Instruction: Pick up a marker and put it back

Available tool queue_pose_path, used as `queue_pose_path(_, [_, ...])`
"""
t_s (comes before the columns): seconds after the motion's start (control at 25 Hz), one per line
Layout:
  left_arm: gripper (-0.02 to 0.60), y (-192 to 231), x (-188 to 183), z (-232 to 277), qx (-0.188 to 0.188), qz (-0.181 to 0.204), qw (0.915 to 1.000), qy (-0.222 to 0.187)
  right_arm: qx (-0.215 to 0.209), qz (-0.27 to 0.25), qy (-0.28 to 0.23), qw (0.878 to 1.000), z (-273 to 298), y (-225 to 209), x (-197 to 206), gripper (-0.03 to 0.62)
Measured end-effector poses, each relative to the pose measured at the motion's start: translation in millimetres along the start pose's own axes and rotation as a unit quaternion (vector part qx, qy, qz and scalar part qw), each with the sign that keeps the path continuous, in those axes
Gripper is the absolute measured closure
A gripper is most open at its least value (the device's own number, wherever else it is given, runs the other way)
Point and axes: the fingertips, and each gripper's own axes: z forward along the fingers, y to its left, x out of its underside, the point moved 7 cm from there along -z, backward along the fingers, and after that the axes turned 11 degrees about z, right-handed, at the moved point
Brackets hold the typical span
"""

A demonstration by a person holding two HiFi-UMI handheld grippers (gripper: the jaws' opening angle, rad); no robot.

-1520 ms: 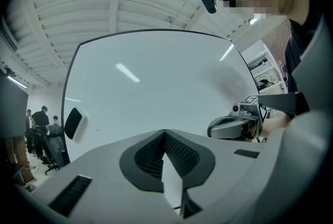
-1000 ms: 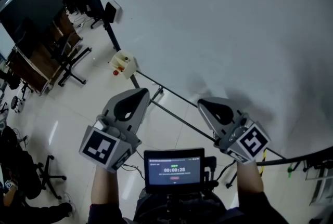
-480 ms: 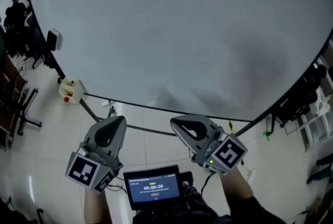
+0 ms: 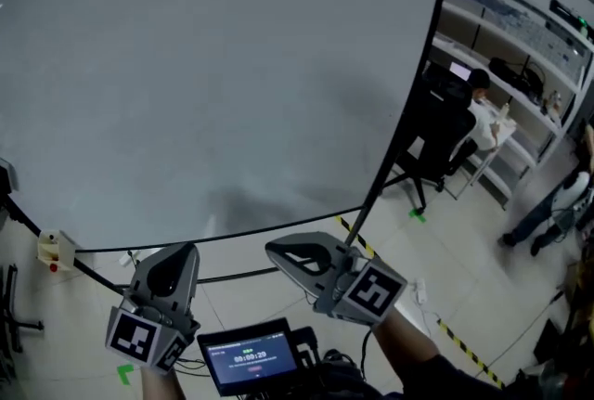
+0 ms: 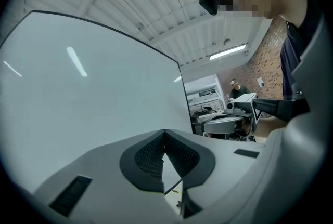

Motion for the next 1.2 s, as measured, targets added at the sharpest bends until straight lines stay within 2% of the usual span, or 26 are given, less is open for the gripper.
queue_pose_path(0.24, [0.581, -70, -22, 68, 0.035, 0.009, 0.9993, -0.01, 0.037, 0.004, 0.0, 0.999, -88, -39, -7, 0.585])
queue_pose_path(0.36, [0.581, -99, -26, 90, 0.043, 0.01, 0.999, 0.004, 0.042, 0.016, -0.001, 0.999, -119, -54, -4, 0.585])
queue_pose_path(0.52, [0.581, -114, -13, 114, 0.054, 0.02, 0.9979, 0.03, 0.059, 0.032, 0.0, 0.998, -139, -72, 5, 0.585])
queue_pose_path(0.68, [0.581, -139, -22, 131, 0.038, 0.022, 0.9975, 0.056, 0.049, 0.041, -0.007, 0.998, -167, -95, 6, 0.585])
queue_pose_path(0.88, [0.581, -159, -22, 139, 0.02, 0.014, 0.9985, 0.049, 0.031, 0.041, -0.011, 0.999, -187, -107, 20, 0.585])
queue_pose_path(1.2, [0.581, -184, -23, 156, -0.001, 0.023, 0.997, 0.074, 0.011, 0.048, -0.021, 0.999, -208, -133, 19, 0.585])
